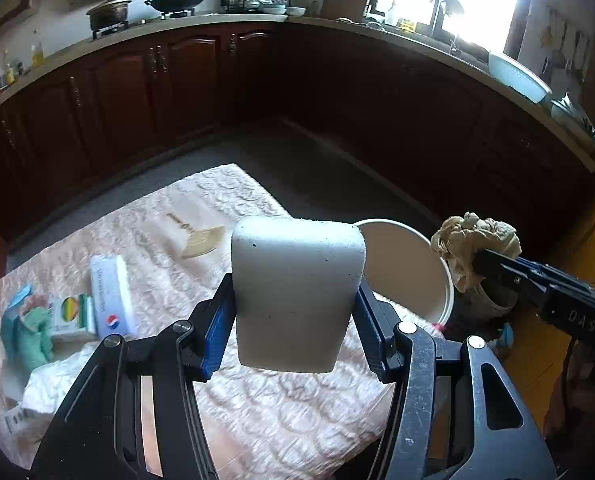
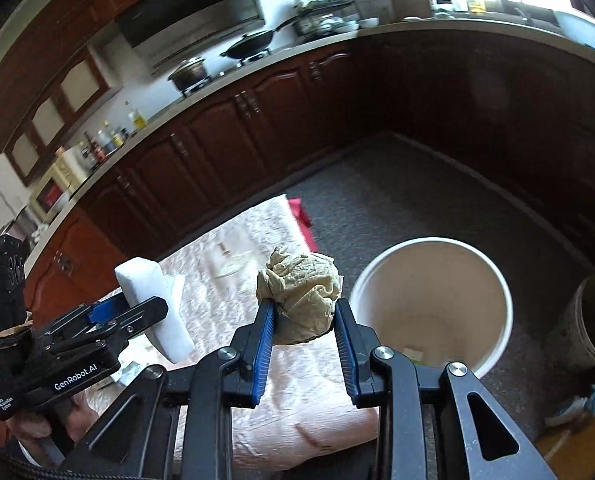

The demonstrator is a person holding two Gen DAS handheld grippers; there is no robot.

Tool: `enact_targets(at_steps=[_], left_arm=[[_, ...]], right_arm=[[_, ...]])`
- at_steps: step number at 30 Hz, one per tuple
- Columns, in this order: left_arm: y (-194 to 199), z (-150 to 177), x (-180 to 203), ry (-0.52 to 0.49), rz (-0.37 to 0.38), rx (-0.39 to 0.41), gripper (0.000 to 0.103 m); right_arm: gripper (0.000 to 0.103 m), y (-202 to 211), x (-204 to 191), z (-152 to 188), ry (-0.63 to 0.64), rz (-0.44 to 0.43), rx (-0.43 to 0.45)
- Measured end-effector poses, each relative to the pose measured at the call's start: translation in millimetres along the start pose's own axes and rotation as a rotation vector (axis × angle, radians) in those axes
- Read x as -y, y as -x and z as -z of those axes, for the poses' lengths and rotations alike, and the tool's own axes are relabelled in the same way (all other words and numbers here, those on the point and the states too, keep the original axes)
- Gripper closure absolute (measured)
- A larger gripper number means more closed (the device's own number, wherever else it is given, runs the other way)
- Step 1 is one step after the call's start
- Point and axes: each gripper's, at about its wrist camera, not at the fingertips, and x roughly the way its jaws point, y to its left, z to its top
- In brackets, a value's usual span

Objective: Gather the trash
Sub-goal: 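Carry the sponge and cloth over the bucket and open both grippers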

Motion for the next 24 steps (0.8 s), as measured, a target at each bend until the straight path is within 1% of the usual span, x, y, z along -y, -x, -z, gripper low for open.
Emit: enact_targets(at_steps=[7, 13, 18, 24], left_arm=[[-22, -15, 27, -0.028, 0.03, -0.01, 0.049], [-44, -25, 45, -0.043, 0.06, -0.028, 0.049], [-64, -29, 58, -0.024, 0.116, -0.06, 0.048], [-87, -29, 72, -0.017, 0.141, -0.093, 0.048]], right_arm=[[0.075, 6, 31, -4, -0.041, 0.052, 0.007], [0.075, 4, 51, -1, -0.069, 0.092, -0.006], [0.075, -2, 70, 3, -0.09, 0.129, -0.029], [0.075, -17, 85, 10, -0.118, 0.161, -0.066]])
